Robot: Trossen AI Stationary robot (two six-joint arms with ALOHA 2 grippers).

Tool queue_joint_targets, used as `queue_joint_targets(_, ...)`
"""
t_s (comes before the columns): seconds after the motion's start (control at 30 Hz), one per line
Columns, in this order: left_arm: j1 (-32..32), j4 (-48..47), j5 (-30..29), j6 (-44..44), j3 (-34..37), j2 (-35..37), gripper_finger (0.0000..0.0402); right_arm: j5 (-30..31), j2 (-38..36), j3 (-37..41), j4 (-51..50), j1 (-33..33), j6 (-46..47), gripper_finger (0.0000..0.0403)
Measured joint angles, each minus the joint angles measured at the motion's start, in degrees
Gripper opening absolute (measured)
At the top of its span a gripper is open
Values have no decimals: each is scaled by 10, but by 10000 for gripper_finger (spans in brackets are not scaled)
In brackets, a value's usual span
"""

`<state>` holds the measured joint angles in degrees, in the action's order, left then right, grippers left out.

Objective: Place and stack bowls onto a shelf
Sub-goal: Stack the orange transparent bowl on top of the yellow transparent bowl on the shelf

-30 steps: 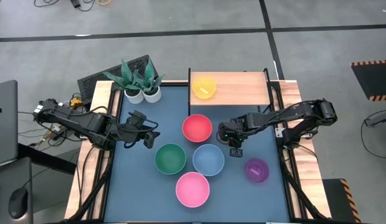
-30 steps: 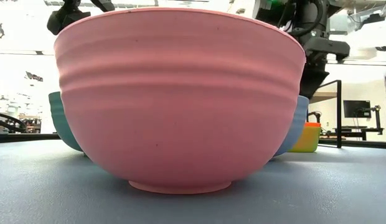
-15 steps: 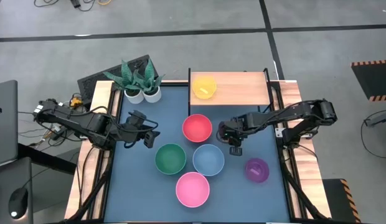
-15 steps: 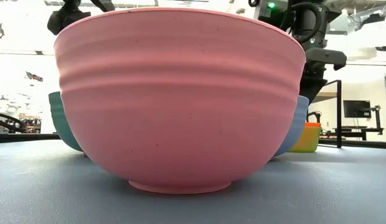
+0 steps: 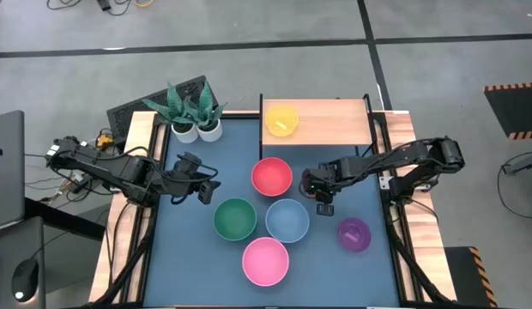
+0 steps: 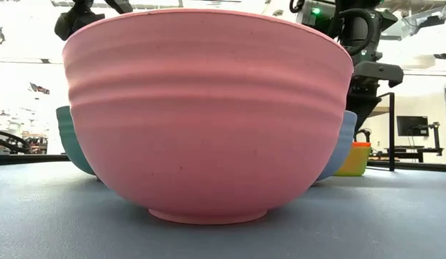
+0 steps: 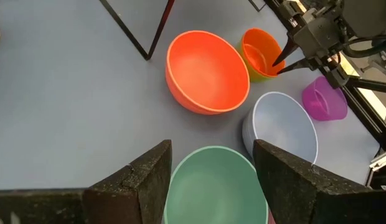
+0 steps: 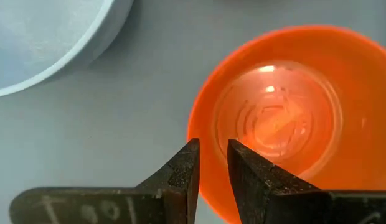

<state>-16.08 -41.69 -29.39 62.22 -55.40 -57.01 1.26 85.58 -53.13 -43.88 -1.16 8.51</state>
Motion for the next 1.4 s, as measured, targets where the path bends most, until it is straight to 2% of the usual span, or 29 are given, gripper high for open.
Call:
queue_joint_targets(0.27,0,0,0,2,0,0,209,-4,-5,0,0,0,17,109)
queue_joint_targets(0.57,0,0,-1,2,0,0,209,4,-17,-41,-3,-13,11,109)
queue_joint_targets(0.8,0,0,-1,4,0,0,209,4,18,-36,2,-34,0,109)
queue_joint_targets(1.2,0,0,0,4,0,0,209,16,47,-36,-3,-28,-13,108)
queue_joint_targets(1.4,0,0,0,4,0,0,209,15,47,-36,-3,-28,-11,76)
